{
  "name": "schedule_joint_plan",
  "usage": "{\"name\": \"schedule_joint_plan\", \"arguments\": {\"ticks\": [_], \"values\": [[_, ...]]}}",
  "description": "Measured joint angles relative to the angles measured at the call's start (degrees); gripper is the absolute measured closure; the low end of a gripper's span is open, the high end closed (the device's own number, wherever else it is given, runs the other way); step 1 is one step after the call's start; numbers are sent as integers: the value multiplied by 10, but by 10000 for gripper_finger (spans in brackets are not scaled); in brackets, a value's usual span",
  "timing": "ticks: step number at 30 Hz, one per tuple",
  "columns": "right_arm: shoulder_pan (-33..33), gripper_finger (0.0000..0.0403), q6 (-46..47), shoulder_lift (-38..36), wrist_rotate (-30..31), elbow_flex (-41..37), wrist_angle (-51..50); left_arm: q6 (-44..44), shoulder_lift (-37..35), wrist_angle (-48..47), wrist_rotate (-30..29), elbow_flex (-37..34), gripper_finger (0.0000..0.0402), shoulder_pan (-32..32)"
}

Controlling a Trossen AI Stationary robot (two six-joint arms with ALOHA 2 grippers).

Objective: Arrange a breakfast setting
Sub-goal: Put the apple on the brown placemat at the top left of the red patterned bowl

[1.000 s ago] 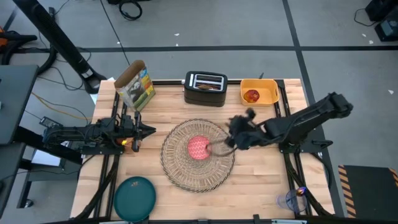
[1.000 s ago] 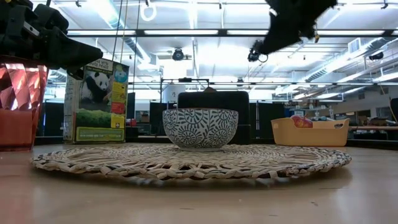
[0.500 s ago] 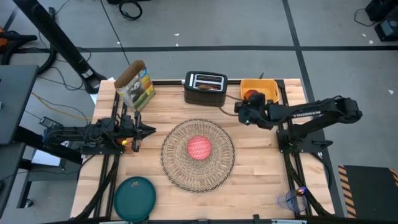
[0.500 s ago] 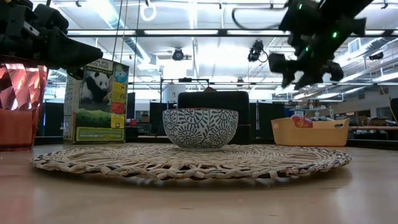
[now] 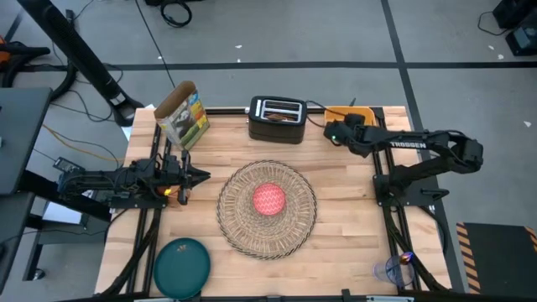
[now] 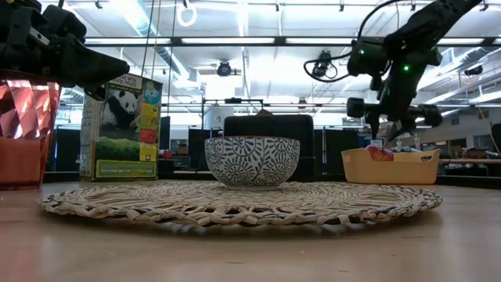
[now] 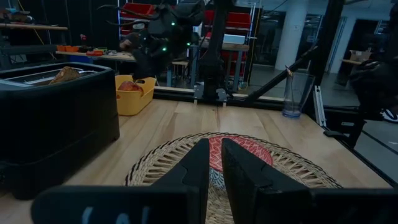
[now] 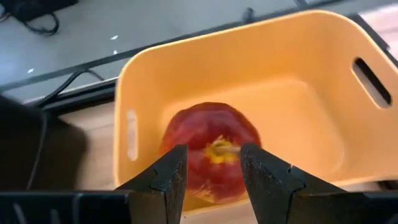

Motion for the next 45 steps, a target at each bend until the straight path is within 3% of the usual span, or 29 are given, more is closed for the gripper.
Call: {"name": "schedule_joint_plan", "arguments": {"ticks": [13, 21, 45], "values": [[-26, 250, 124, 8, -10, 1, -9, 0, 0, 0, 0, 0, 351, 0], [-37, 276, 163, 34, -27, 1, -8, 0, 0, 0, 0, 0, 351, 0], [-40, 374, 131, 39, 14, 1, 7, 0, 0, 0, 0, 0, 351, 0]]}}
